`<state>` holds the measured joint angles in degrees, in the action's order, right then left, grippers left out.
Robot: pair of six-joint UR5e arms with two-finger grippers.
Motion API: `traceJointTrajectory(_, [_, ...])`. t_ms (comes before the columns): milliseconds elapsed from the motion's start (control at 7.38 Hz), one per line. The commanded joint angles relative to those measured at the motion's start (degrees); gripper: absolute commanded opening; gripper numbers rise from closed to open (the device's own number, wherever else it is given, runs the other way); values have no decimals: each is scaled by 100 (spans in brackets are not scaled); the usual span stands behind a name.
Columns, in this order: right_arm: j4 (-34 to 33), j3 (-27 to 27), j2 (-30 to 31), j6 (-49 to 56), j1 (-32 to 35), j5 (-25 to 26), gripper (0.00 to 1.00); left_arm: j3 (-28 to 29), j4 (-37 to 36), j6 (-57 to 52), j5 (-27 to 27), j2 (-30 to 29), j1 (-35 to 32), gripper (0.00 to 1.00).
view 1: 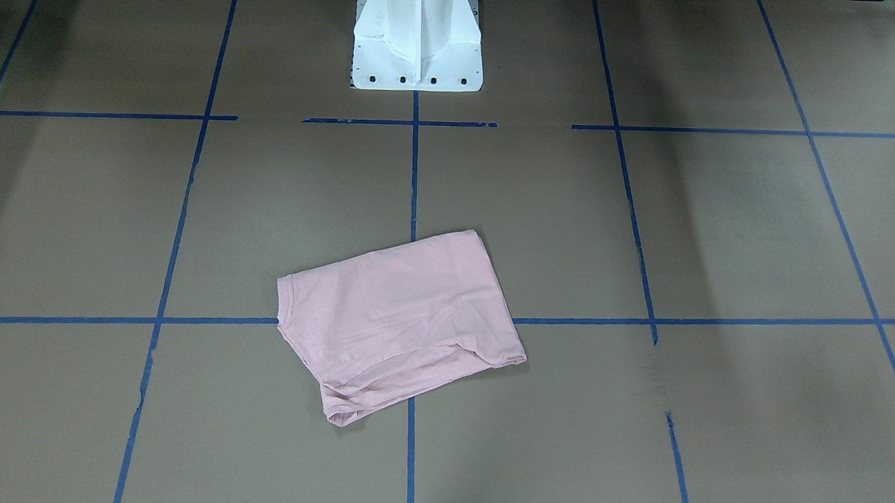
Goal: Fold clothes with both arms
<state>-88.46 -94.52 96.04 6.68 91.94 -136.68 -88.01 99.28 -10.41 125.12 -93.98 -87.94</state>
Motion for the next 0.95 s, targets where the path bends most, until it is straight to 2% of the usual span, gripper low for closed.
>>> traceJointTrajectory(0, [-22, 3, 2, -121, -1, 1, 100, -655, -1198, -66, 405, 63, 5, 100])
traceJointTrajectory(271, [13, -23, 2, -613, -1, -17, 100, -542, -1095, -495, 715, 362, 5, 100])
traceJointTrajectory(678, [13, 12, -15, -658, -27, 19, 100, -462, -1068, -497, 681, 363, 5, 100])
traceJointTrajectory(813, [21, -31, -77, -1181, -157, 19, 100, -462, -1068, -497, 698, 363, 5, 100])
